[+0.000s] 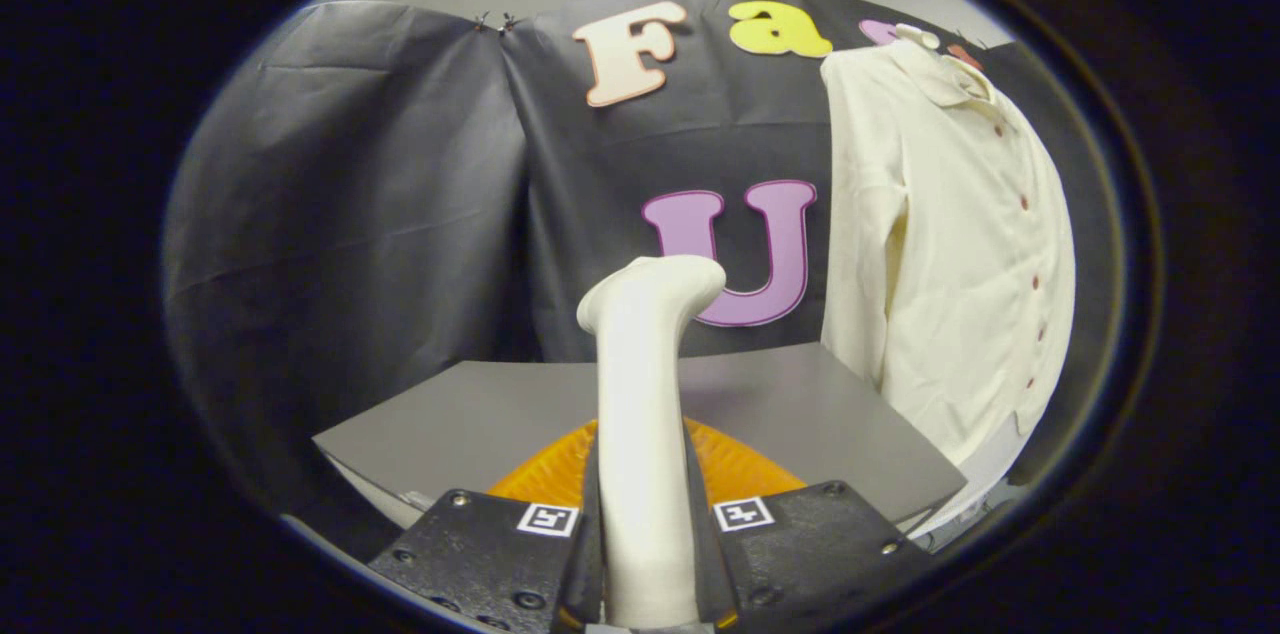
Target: Iron the clothes twice with a garment steamer, once on the left side and once on the right side.
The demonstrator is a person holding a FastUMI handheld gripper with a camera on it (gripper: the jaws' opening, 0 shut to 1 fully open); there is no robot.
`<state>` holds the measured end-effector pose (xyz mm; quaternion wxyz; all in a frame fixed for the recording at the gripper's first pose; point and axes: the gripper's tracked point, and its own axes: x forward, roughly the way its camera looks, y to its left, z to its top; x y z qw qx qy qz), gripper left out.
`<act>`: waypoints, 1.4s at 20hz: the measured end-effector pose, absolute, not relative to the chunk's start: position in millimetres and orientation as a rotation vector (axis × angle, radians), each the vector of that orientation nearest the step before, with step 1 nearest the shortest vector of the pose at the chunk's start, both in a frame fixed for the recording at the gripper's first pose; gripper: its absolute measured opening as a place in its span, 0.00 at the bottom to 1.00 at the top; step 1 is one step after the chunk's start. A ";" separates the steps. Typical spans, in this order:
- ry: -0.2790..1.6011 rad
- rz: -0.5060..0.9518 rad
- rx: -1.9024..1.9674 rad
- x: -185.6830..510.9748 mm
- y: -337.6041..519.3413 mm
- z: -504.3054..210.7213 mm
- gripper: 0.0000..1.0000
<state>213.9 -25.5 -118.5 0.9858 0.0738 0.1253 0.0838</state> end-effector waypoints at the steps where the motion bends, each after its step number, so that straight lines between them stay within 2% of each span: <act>1: 0.233 0.168 0.132 205.8 -31.9 -110.4 0.35; 16: 0.073 0.128 0.124 136.6 -131.2 -25.1 0.35; 28: -0.047 -0.006 0.145 167.8 -236.6 -11.5 0.35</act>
